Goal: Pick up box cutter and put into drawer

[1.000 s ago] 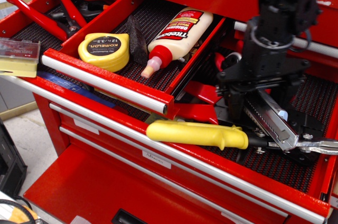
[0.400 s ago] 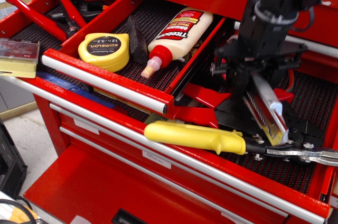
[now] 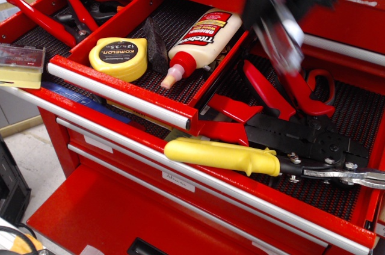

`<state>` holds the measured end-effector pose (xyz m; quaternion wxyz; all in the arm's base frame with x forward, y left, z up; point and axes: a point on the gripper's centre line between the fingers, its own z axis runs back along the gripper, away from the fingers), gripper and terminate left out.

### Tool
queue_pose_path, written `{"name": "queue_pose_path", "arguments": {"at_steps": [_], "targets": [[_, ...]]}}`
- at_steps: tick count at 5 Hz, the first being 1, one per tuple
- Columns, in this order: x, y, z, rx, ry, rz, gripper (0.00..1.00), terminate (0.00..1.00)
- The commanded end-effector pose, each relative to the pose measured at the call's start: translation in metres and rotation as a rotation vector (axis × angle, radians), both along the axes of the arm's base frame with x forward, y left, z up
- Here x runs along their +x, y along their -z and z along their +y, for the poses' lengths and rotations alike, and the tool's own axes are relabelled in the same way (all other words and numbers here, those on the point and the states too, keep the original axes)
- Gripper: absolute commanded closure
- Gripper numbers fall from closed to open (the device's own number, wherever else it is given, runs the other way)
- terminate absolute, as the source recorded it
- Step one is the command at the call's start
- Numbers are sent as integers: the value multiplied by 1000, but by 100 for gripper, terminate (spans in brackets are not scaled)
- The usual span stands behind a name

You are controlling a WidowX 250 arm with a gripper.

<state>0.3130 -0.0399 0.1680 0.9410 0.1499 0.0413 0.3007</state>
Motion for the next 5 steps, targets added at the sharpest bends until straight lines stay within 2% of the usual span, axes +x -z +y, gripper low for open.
{"name": "queue_pose_path", "arguments": {"at_steps": [1,2,4,5], "targets": [[0,-2,58,130,-152,-168,100,0],[4,4,71,152,-149,-247,0,0],[4,4,71,152,-149,-247,0,0],[4,4,71,152,-149,-247,0,100]]}}
